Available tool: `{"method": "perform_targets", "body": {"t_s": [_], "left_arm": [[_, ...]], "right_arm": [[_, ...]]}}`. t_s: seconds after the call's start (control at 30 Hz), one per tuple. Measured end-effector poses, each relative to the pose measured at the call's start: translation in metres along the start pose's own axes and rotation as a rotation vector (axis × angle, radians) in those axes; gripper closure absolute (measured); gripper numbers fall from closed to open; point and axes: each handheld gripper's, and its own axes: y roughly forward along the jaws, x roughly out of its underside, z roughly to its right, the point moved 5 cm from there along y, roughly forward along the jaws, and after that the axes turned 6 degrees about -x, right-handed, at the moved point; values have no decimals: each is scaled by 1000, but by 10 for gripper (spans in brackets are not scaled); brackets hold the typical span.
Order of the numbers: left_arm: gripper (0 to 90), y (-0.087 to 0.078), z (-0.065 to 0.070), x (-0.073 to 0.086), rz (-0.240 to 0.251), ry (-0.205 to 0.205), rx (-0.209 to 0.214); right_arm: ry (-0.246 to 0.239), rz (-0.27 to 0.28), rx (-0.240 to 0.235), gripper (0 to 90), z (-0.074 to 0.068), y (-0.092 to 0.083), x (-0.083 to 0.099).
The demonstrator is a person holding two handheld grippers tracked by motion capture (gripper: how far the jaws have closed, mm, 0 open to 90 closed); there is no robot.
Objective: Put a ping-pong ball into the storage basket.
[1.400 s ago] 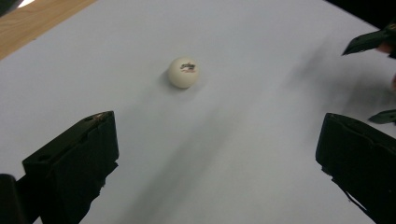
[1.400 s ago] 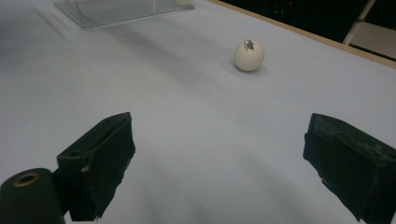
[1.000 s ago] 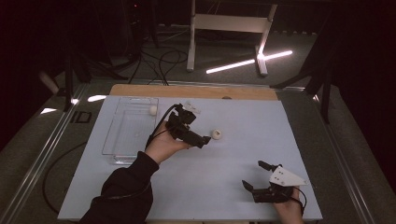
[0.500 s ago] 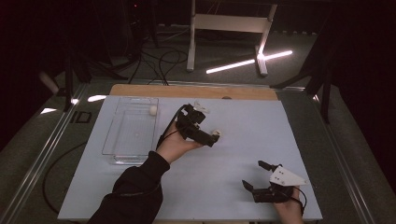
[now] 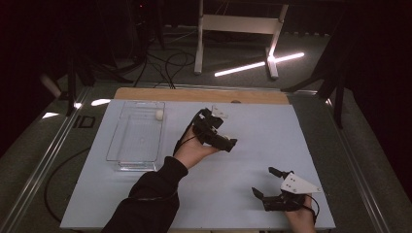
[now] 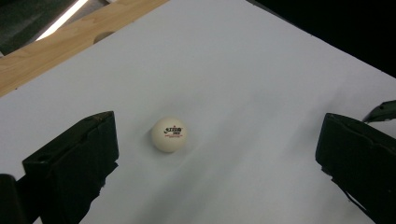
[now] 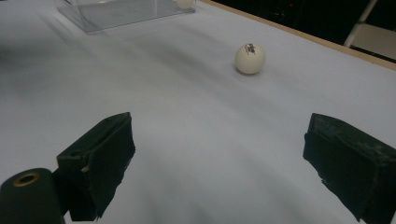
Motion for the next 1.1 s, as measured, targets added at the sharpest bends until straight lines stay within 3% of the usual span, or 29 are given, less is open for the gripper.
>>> {"method": "perform_targets", "body": {"t_s": [0.4, 0.67, 0.77, 1.1], "left_arm": [[6, 28, 1, 2, -43, 10, -10], [6, 46, -3, 10, -77, -13, -6], [7, 51, -4, 13, -89, -19, 8], [17, 64, -2, 19, -133, -8, -4]], "right_arm": [[2, 0, 0, 86, 0, 0, 0], [3, 0, 2, 86, 0, -1, 0], [2, -1, 2, 86, 0, -1, 0], [2, 1, 4, 86, 0, -1, 0]]}}
